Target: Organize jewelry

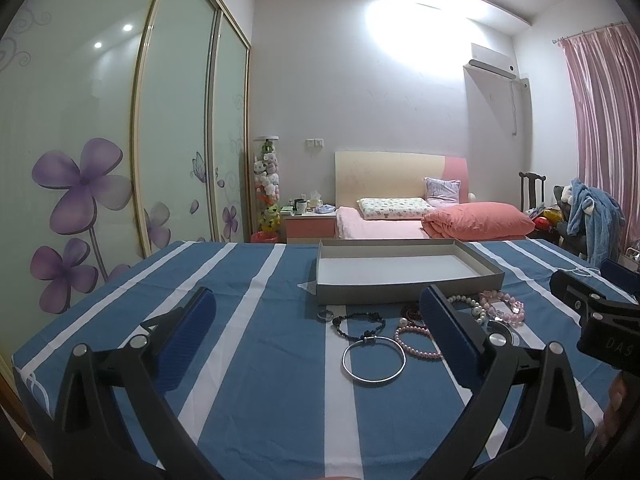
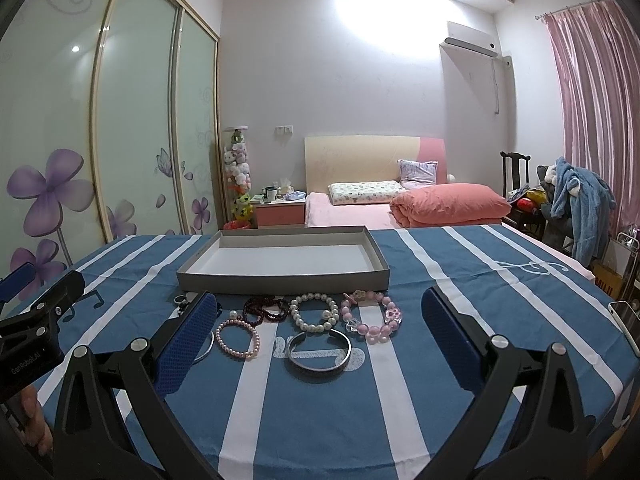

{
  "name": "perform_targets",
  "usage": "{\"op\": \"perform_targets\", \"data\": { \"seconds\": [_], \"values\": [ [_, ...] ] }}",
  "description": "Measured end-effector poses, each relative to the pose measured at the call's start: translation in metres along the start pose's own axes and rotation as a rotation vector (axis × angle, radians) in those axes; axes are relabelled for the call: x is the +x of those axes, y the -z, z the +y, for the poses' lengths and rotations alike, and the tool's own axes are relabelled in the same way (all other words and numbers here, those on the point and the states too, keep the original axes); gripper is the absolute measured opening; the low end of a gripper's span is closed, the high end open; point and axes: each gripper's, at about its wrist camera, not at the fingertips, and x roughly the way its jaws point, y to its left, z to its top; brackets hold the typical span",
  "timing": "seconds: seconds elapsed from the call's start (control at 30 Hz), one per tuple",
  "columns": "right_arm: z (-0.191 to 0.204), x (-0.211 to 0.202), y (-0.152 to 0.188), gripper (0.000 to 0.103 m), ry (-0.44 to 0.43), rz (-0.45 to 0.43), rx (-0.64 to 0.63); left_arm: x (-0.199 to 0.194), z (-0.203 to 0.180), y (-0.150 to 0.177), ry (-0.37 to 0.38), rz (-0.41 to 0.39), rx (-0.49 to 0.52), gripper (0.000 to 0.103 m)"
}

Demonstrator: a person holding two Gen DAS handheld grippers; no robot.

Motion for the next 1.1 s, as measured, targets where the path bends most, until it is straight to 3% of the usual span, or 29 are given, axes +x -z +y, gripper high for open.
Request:
{"op": "perform_targets", "data": {
  "seconds": [1.1],
  "values": [
    [-0.0015, 0.0010, 0.0011, 0.101, 0.000, 0.003, 0.003, 0.0016, -0.0007, 0.0001, 0.000, 0.004, 0.000, 0.099]
  ]
}}
